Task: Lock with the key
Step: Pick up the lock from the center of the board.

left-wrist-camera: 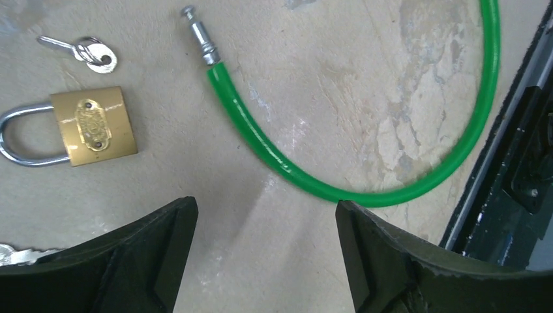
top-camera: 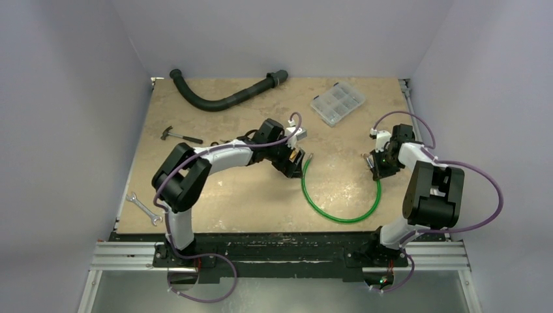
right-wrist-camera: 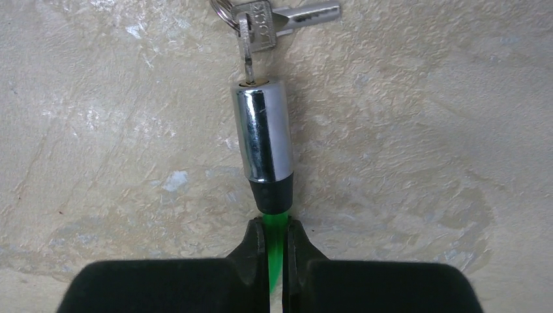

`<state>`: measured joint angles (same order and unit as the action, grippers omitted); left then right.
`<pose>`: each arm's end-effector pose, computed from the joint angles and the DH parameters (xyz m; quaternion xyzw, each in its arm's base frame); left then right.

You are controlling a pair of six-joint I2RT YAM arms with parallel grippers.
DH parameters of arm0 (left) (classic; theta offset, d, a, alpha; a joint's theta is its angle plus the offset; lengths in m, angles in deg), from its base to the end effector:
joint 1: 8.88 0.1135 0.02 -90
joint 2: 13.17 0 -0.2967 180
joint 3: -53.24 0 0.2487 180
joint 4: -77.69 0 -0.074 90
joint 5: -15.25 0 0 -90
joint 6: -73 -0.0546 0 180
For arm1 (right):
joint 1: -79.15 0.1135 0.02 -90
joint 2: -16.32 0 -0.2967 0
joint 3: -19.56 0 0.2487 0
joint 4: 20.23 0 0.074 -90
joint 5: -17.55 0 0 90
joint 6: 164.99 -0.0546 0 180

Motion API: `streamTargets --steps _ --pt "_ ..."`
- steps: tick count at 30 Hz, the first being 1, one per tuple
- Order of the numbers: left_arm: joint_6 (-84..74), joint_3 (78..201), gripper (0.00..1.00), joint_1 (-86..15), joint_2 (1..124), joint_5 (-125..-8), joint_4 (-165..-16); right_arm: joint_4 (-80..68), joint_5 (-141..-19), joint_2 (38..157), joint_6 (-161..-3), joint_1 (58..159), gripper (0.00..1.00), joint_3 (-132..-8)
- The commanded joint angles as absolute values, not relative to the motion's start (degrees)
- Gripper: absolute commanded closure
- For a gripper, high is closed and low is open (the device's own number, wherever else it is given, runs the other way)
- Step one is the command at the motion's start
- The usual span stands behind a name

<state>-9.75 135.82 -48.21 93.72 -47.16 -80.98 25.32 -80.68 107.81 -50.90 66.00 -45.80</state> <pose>0.3076 -0.2847 0.2075 0.3350 0.8394 -0.3478 0.2495 0.2854 -0.0586 0.1790 -0.1052 0.9791 0.0164 0.1731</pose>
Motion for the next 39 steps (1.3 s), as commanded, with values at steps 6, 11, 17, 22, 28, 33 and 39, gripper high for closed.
streamTargets --steps 6,11,17,22,28,33,39 --pt "-2.12 138.10 0.32 -52.75 100.38 -58.05 -84.84 23.04 -82.32 106.13 -50.52 66.00 1.00 -45.11" --pt "-1.31 139.77 0.41 -55.32 101.49 -64.79 -85.25 22.59 -83.75 103.76 -51.19 65.97 1.00 -44.64" --pt "-1.47 142.31 0.46 -60.38 104.28 -78.70 -79.96 22.47 -84.02 101.09 -52.00 66.01 1.00 -44.00" --pt "-1.23 143.01 0.50 -64.15 106.55 -82.73 -77.33 22.17 -83.79 98.59 -52.55 65.97 1.00 -43.67" --pt "-0.74 145.14 0.89 -64.26 108.97 -78.76 -75.94 22.61 -85.35 96.12 -53.11 65.98 1.00 -44.46" --pt "-0.47 143.91 1.00 -62.86 103.50 -67.98 -82.84 22.63 -88.78 93.21 -53.35 65.96 1.00 -45.01" --pt "-1.61 143.72 1.00 -62.89 97.93 -61.08 -88.48 22.55 -95.77 92.31 -56.09 65.97 1.00 -46.63"
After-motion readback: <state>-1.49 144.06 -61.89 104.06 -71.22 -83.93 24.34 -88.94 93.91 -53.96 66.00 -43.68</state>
